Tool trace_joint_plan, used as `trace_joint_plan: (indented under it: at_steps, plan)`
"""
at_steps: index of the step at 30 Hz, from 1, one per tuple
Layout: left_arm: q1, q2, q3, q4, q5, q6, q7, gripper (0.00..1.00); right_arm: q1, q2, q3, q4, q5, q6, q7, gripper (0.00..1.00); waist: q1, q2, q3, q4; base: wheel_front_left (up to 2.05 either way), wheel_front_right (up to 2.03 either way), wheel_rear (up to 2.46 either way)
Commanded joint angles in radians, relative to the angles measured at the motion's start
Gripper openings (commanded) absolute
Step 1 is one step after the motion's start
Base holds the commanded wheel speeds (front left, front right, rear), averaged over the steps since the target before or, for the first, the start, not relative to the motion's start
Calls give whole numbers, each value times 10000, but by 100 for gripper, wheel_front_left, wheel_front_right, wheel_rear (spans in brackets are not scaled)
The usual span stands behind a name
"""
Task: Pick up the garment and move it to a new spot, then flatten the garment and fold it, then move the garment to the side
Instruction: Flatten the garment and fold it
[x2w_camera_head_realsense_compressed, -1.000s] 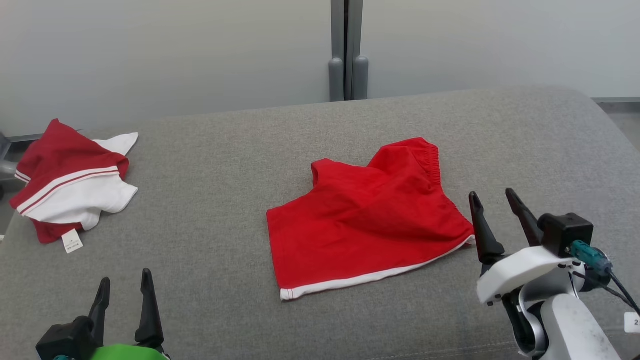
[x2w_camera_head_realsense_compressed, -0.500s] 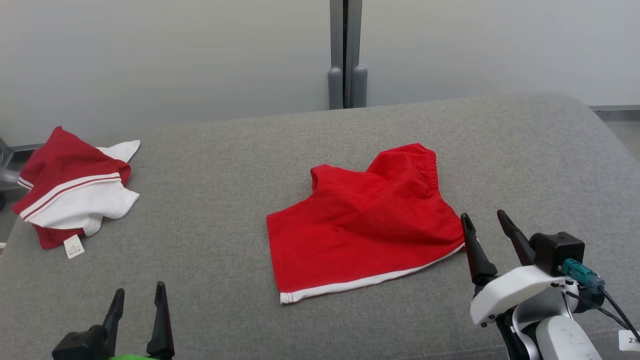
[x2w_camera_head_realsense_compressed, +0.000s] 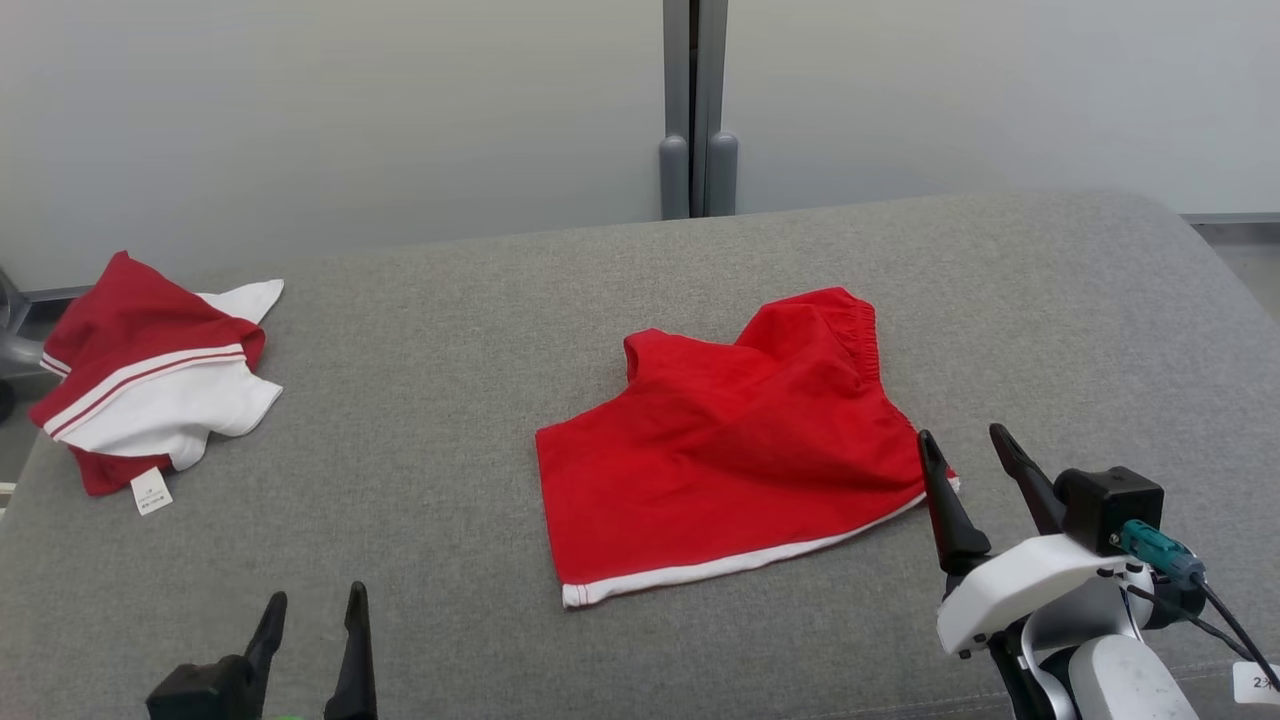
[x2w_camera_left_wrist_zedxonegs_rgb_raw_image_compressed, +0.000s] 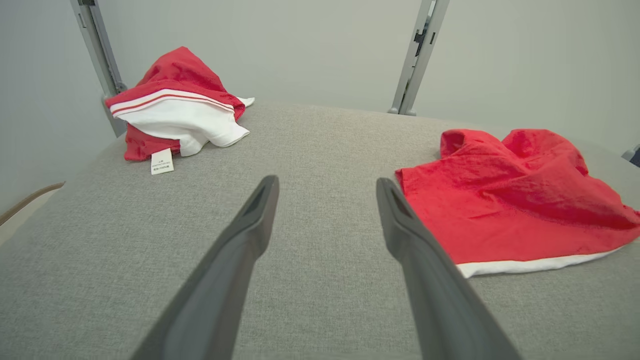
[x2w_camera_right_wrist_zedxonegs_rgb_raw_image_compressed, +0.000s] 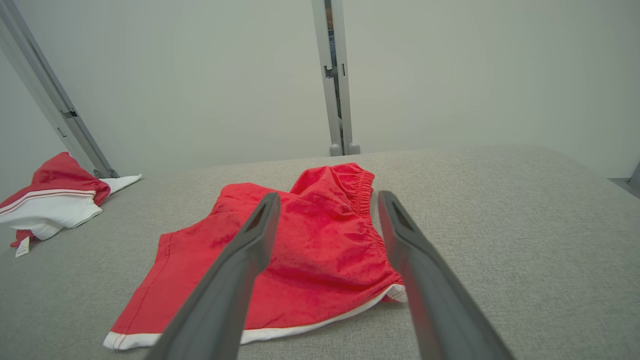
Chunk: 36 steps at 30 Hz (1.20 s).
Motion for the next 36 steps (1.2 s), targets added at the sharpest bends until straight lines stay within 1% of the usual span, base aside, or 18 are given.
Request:
trace_joint_plan:
  at_steps: [1,4,9,14,19,24,29,36]
  plan:
    - [-180,17,-95,29,76,-70,76,100,135,-7,5,-34,-61,-10,-40,100,0,0,9,2,0,0,0]
    - [-345,-95,-482,200,86,-316,415,100,179,-23,-13,37,-100,-10,43,100,0,0,45,-17,0,0,0]
    - [-883,-452,-1224,726,128,-876,965,100,166,-310,-4,20,-197,-10,233,100,0,0,228,-143,0,0,0]
    - [-1556,-974,-1774,1650,80,-1472,1292,100,77,-535,-22,-152,-215,-10,291,100,0,0,533,-416,0,0,0]
    - [-2240,-1393,-2197,2646,145,-1960,1491,100,-79,-655,40,-258,-157,-10,329,100,0,0,963,-769,0,0,0]
    - [-2914,-1721,-2368,3585,206,-2315,1493,100,-310,-716,82,-337,-96,-10,247,100,0,0,1552,-1101,0,0,0]
    - [-3360,-1982,-2452,4401,163,-2592,1411,100,-500,-732,28,-318,-104,-10,159,100,0,0,1905,-1329,0,0,0]
    - [-3675,-2165,-2550,5060,211,-2788,1202,100,-625,-666,-35,-240,-169,-10,51,100,0,0,2098,-1433,0,0,0]
